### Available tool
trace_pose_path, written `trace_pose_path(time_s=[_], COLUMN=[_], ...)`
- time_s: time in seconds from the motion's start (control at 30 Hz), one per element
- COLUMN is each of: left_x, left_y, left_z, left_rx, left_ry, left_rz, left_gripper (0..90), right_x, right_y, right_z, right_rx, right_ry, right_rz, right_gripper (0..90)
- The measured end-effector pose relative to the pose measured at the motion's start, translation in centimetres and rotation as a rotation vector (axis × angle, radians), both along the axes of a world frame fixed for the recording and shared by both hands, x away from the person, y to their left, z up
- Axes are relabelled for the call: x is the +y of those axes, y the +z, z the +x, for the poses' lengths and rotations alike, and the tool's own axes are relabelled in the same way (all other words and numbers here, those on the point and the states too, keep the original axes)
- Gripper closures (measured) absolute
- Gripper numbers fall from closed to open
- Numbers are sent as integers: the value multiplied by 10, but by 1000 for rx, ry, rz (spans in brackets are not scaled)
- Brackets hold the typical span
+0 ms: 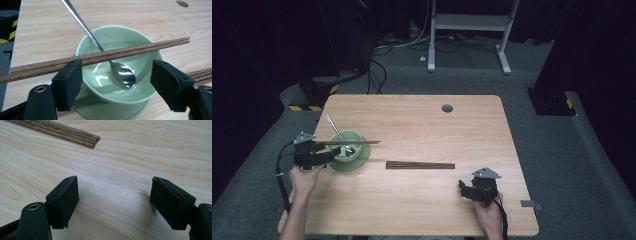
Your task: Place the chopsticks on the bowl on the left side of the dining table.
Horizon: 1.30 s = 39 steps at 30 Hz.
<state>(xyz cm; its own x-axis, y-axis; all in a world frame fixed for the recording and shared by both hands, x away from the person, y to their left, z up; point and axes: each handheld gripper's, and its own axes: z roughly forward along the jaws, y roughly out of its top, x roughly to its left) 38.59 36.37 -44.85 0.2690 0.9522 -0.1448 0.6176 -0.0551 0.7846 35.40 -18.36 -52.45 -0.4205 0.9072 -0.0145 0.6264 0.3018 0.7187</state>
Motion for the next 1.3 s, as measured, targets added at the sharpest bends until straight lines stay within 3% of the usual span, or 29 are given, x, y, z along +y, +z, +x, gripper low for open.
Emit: trace_pose_path(time_s=[0.5,1.1,1.3], left_x=[-14,-31,-39], left_y=[5,8,11], left_z=[-4,-6,-8], left_rx=[-30,-20,-32], left_ry=[-34,-80,-102], left_rz=[-10,-18,9], left_gripper=[270,237,219], right_x=[0,0,0], right_y=[0,0,0], right_z=[0,0,0], right_rx=[0,0,-1], right_ry=[-1,0,0], right_rz=[-1,0,0], right_gripper=[226,226,226])
